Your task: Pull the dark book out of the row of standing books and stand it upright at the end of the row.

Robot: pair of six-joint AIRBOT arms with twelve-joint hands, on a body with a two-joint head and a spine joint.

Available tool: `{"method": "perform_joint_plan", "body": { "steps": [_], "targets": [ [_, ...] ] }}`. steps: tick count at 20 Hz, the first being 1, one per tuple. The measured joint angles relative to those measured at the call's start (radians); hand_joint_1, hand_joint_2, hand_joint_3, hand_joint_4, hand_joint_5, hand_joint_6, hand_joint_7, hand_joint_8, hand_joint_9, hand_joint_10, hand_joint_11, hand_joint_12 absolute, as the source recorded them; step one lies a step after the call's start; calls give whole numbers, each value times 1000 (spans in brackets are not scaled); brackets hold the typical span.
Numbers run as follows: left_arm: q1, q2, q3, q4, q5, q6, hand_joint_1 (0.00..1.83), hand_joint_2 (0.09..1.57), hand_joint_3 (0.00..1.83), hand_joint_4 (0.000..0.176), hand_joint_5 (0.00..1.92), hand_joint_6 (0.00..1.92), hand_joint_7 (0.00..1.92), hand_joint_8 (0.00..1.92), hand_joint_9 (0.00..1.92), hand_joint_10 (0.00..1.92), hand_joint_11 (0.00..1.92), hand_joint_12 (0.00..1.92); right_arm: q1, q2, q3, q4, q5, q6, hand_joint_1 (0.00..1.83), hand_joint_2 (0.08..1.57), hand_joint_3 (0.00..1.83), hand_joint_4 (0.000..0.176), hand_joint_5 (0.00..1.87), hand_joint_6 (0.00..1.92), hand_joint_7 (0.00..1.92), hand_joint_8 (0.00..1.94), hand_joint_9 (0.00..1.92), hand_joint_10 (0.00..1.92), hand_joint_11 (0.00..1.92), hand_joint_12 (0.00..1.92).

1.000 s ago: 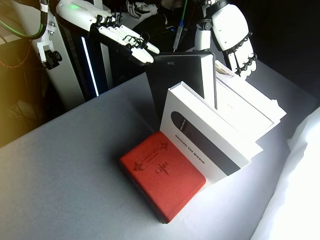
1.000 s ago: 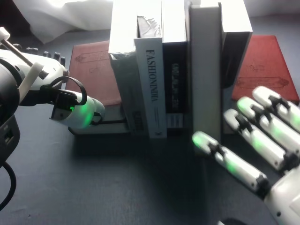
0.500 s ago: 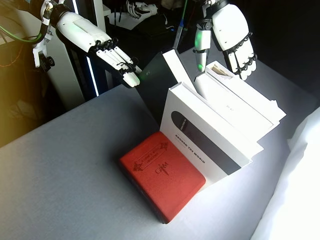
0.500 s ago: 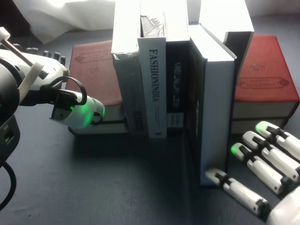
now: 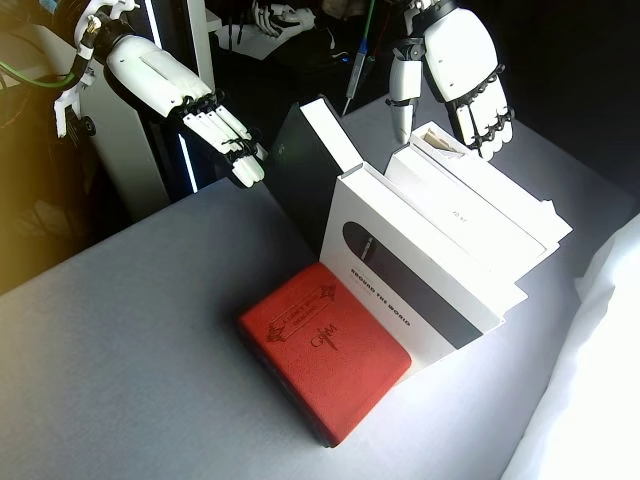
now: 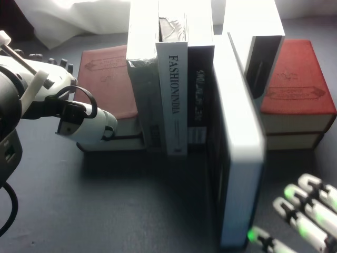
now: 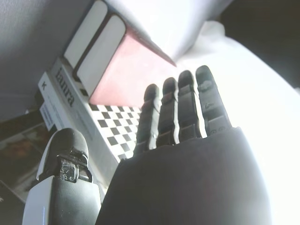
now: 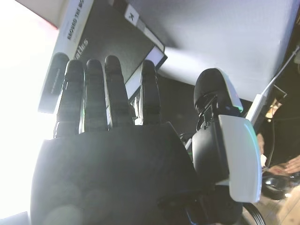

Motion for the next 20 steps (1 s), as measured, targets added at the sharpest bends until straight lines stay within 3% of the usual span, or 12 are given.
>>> {"method": "perform_joint_plan", "body": {
  "steps": [6, 9, 13, 20],
  "targets": [
    [0, 0, 0, 0, 0, 0, 0, 1225, 0, 0, 110, 0, 65, 0, 41, 1, 22, 46, -19, 0, 0, -4, -17, 1, 0, 1274, 0, 0, 154, 7, 132, 5, 88, 5, 0, 237],
    [0, 0, 0, 0, 0, 0, 0, 1231, 0, 0, 141, 10, 90, 8, 61, 7, 37, 58, -19, 0, 0, 3, -20, 1, 0, 1267, 0, 0, 171, 3, 159, 3, 120, 8, 0, 376],
    [0, 0, 0, 0, 0, 0, 0, 1231, 0, 0, 122, 8, 79, 7, 54, 6, 27, 59, -19, 0, 0, -4, -32, 0, 0, 1267, 0, 0, 162, 2, 161, 1, 120, 4, 0, 357],
    [0, 0, 0, 0, 0, 0, 0, 1233, 1, 0, 137, 11, 94, 9, 68, 8, 33, 74, 20, 54, -13, -57, 40, -8, 0, 1266, 0, 0, 176, 3, 161, 0, 118, 1, 0, 361]
  ]
}}
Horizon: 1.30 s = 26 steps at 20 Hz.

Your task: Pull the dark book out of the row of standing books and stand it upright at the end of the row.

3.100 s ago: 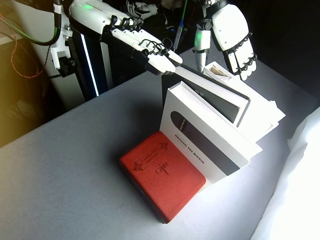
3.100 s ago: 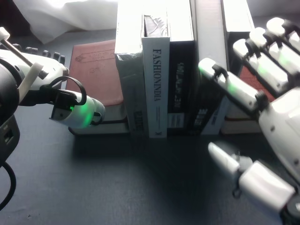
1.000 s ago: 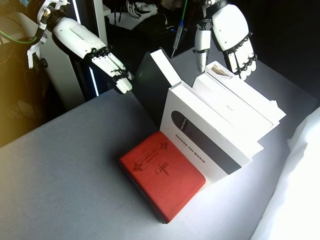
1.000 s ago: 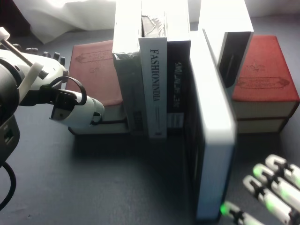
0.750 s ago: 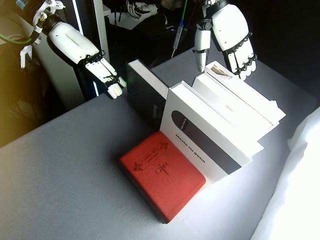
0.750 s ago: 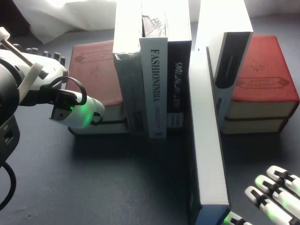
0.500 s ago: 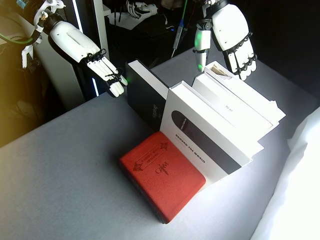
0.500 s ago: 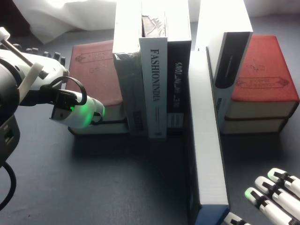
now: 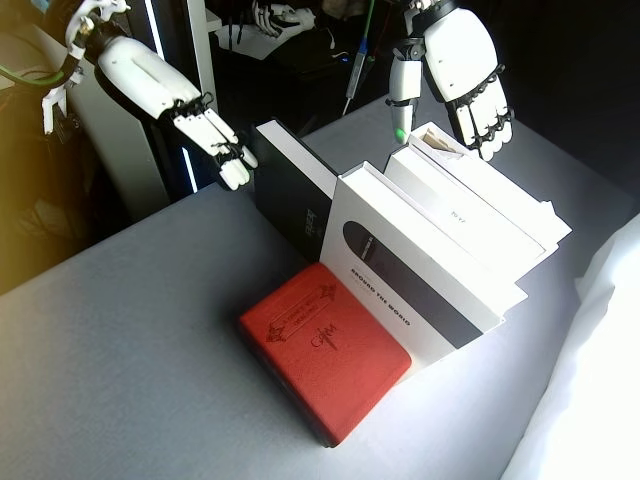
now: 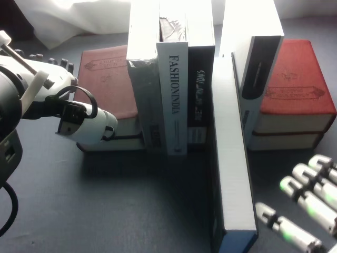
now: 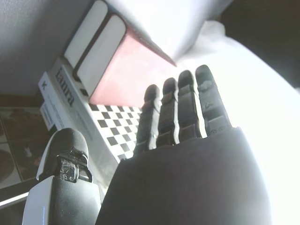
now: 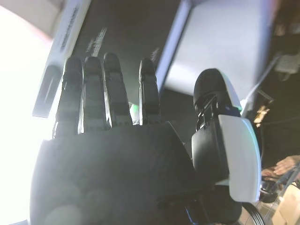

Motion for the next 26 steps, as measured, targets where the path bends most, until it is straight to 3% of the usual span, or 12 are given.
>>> {"method": "perform_joint_plan", "body": {
  "steps": [2, 10, 12, 13, 17, 26],
  "targets": [
    [0, 0, 0, 0, 0, 0, 0, 1229, 0, 0, 119, 2, 83, 3, 59, 3, 18, 71, 23, 18, 0, 8, 5, 18, 0, 1270, 1, 0, 190, 3, 184, 4, 145, 8, 0, 432],
    [0, 0, 0, 0, 0, 0, 0, 1236, 2, 0, 136, 8, 96, 8, 68, 6, 22, 88, 77, 110, 15, -107, 6, 107, 0, 1264, 0, 0, 196, 1, 181, 0, 135, 0, 0, 388],
    [0, 0, 0, 1, 0, 0, 0, 1239, 2, 0, 141, 7, 107, 9, 84, 10, 33, 99, 92, 114, 39, -146, -5, 125, 0, 1270, 1, 0, 219, 5, 207, 5, 163, 8, 0, 464],
    [0, 0, 0, 0, 0, 0, 0, 1232, 0, 0, 138, 5, 106, 7, 82, 8, 34, 101, 106, 117, 56, -163, -16, 133, 0, 1266, 0, 0, 201, 4, 185, 4, 141, 6, 0, 403],
    [0, 0, 0, 0, 0, 0, 0, 1240, 3, 0, 133, 6, 94, 5, 65, 3, 14, 102, 194, 165, 132, -172, -135, 237, 0, 1266, 1, 0, 214, 5, 196, 3, 150, 5, 0, 417],
    [0, -1, 0, 5, 2, 0, 0, 1238, 0, 0, 123, 2, 93, 1, 69, 2, 11, 118, 348, 172, 242, -251, -469, 519, 0, 1269, 0, 0, 225, 0, 200, 0, 160, 1, 0, 484]
  ]
}}
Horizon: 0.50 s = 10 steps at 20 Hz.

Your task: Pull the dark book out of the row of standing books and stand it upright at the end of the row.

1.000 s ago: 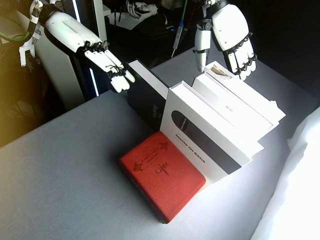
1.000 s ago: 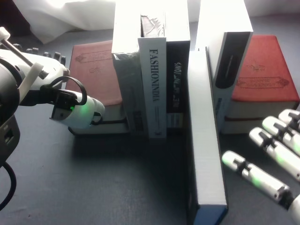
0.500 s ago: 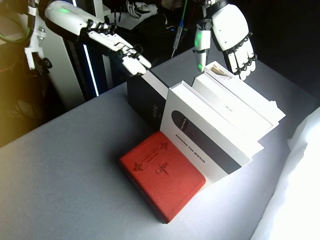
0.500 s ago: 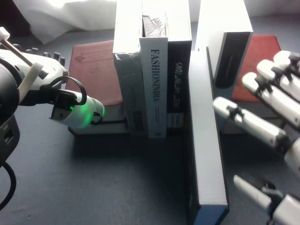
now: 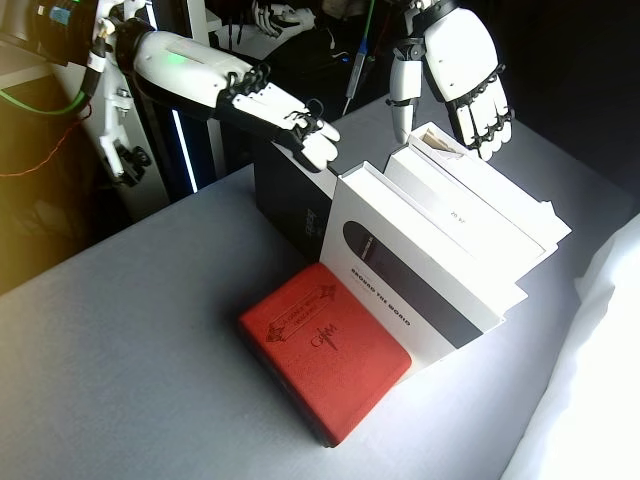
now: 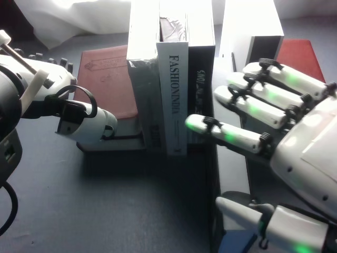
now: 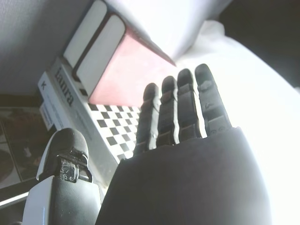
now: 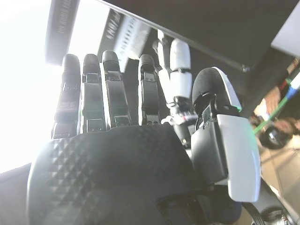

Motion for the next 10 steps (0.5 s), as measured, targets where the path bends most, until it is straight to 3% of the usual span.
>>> {"method": "perform_joint_plan", "body": {
  "steps": [6, 10],
  "targets": [
    [0, -6, 1, 2, 7, -1, 0, 1236, 0, 0, 158, 4, 120, 6, 91, 4, 1, 180, 71, 9, 20, -9, -189, 78, 0, 1268, 0, 0, 225, 1, 204, 2, 155, 1, 0, 417],
    [0, -6, 1, 2, 8, -1, 0, 1234, 0, 0, 144, 3, 105, 2, 78, 1, 0, 165, 77, 10, 20, -14, -233, 98, 0, 1269, 0, 0, 223, 5, 204, 5, 154, 5, 0, 420]
  ]
}}
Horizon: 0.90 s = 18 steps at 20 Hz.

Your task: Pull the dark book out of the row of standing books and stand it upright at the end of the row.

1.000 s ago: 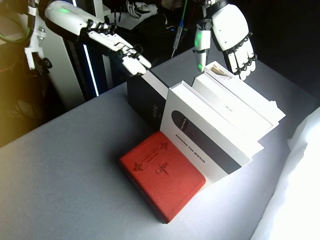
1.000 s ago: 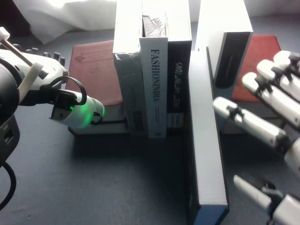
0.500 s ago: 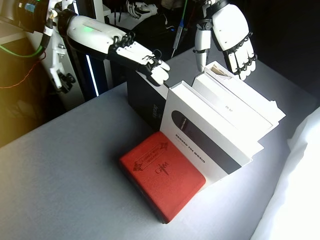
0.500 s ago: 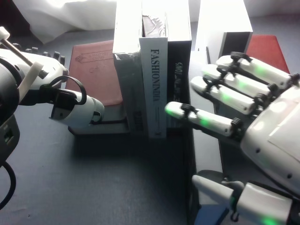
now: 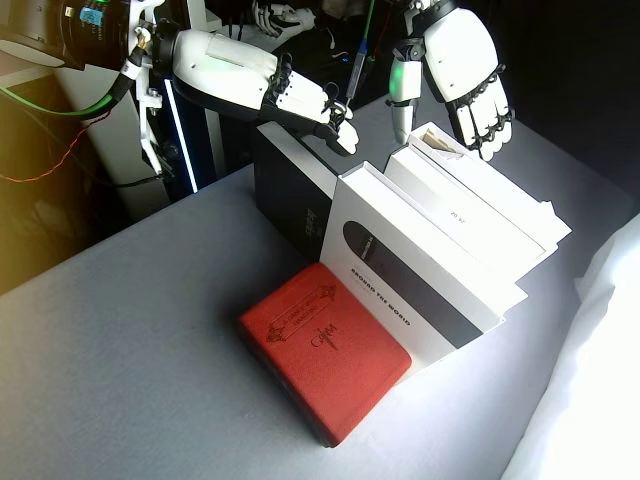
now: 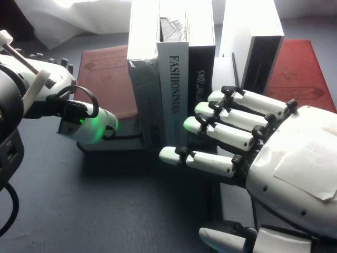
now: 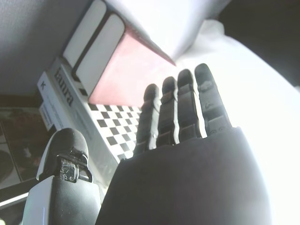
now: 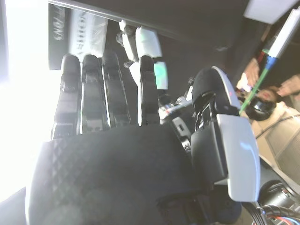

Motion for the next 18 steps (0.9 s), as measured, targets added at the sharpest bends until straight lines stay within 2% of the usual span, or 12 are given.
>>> {"method": "perform_joint_plan", "body": {
  "steps": [3, 4, 7, 8, 9, 10, 13, 18],
  "targets": [
    [0, 0, 0, 0, 0, 0, 0, 1235, 0, 0, 140, 1, 106, 2, 79, 2, 0, 164, 0, 0, 0, 0, 0, 0, 0, 1271, 0, 0, 210, 7, 181, 4, 131, 4, 0, 351],
    [0, 0, 0, 0, 0, 0, 0, 1242, 1, 0, 150, 0, 114, 0, 86, 0, 0, 184, 0, 0, 0, 0, 0, 1, 0, 1269, 0, 0, 234, 8, 206, 6, 155, 8, 0, 439],
    [0, 0, 0, 0, 0, 0, 0, 1239, 0, 0, 154, 0, 121, 0, 96, 1, 0, 211, 0, 0, 0, 0, 0, 2, 0, 1272, 1, 0, 255, 10, 231, 8, 176, 11, 0, 478],
    [0, 0, 0, 0, 0, 0, 0, 1245, 2, 0, 136, 2, 92, 3, 63, 2, 0, 142, 0, 0, 0, 0, 0, 3, 0, 1278, 2, 0, 272, 10, 247, 7, 191, 12, 0, 511],
    [0, 0, 0, 0, 0, 0, 0, 1246, 1, 0, 161, 3, 118, 4, 90, 3, 0, 192, 8, 1, 0, 3, -12, 6, 0, 1281, 2, 0, 271, 5, 247, 4, 194, 9, 0, 534],
    [0, 0, 0, 0, 0, 0, 0, 1237, 1, 0, 172, 0, 140, 0, 116, 0, 0, 252, 23, 1, 5, 3, -31, 26, 0, 1279, 0, 0, 263, 1, 239, 0, 189, 5, 0, 537],
    [0, 0, 0, 0, 3, 0, 0, 1238, 0, 0, 126, 0, 90, 0, 69, 0, 0, 157, 80, 18, 34, -26, -112, 114, 0, 1273, 0, 0, 240, 0, 216, 0, 171, 1, 0, 492],
    [0, 0, 0, 0, 2, 0, 0, 1245, 1, 0, 139, 0, 101, 0, 77, 0, 0, 160, 98, 20, 63, -122, -208, 208, 0, 1280, 2, 0, 252, 3, 222, 3, 179, 5, 0, 540]
  ]
}}
